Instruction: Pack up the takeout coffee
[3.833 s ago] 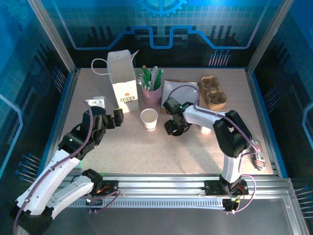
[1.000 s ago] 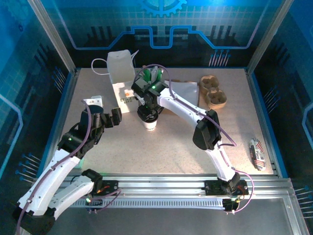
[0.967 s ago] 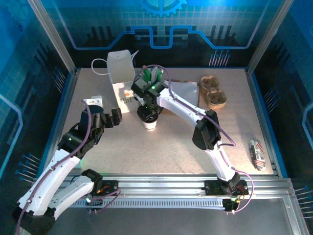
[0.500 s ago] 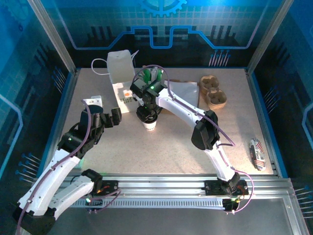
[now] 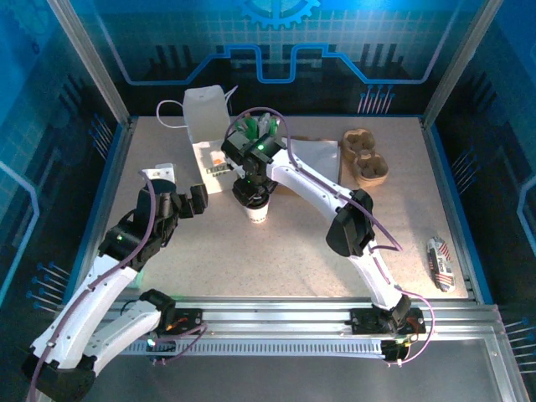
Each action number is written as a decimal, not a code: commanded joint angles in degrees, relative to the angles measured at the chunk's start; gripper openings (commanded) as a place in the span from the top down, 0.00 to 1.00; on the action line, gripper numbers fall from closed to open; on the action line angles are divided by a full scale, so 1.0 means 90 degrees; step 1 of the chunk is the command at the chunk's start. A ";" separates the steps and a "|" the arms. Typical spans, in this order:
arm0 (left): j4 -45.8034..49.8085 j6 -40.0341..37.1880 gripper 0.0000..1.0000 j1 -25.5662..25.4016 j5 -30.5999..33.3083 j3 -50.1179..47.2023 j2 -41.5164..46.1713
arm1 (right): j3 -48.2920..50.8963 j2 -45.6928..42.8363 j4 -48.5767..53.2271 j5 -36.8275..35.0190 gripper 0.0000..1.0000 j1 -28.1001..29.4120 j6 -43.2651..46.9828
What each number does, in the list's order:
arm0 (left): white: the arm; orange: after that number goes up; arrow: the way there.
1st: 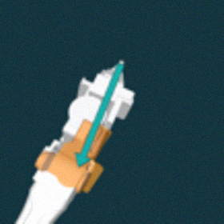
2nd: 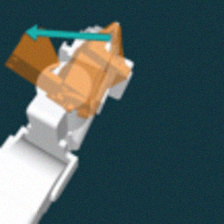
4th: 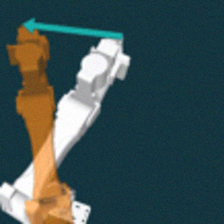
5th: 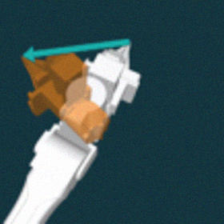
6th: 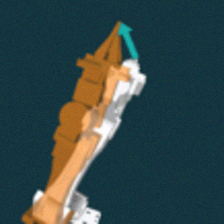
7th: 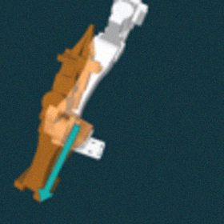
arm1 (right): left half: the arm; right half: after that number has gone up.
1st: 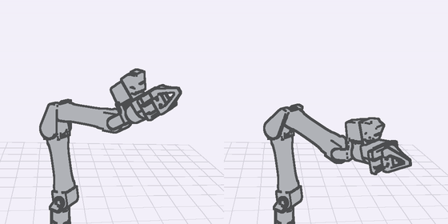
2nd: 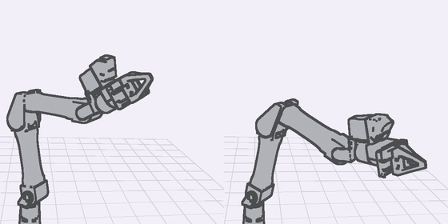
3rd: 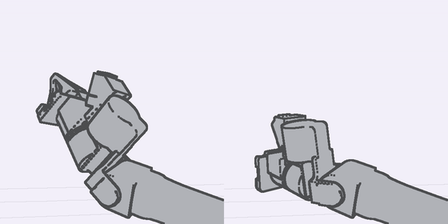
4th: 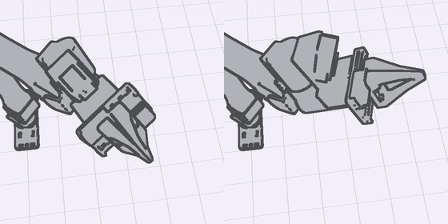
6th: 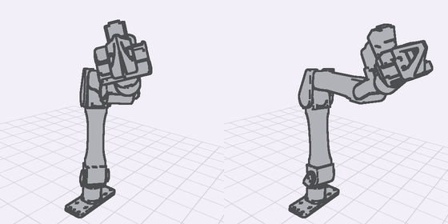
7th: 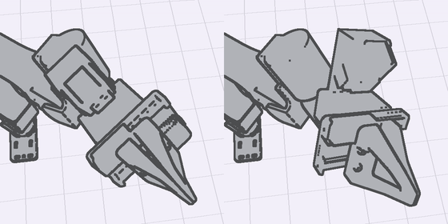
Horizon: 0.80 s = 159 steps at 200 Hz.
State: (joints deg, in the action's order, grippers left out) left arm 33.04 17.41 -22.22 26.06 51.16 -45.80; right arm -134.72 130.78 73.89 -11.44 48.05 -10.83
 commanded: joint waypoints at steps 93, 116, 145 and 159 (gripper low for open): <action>-0.0118 -0.0098 0.01 0.0084 -0.0123 0.0002 -0.0013 | -0.0051 0.0247 0.0257 0.0087 0.34 0.0087 0.0109; -0.0116 -0.0101 0.01 0.0086 -0.0122 -0.0001 -0.0018 | -0.0017 0.0406 0.0272 0.0031 0.34 0.0071 0.0109; -0.0122 -0.0098 0.01 0.0086 -0.0122 0.0006 -0.0017 | 0.0080 0.0408 0.0268 -0.0012 0.35 0.0056 0.0100; -0.0126 -0.0101 0.01 0.0095 -0.0132 0.0000 -0.0028 | 0.0137 0.0420 0.0260 -0.0023 0.35 0.0060 0.0083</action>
State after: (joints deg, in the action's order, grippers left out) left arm 33.04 17.41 -21.89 25.65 51.16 -45.82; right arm -134.69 132.46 74.11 -11.77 48.05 -10.41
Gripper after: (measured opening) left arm 0.992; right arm 0.656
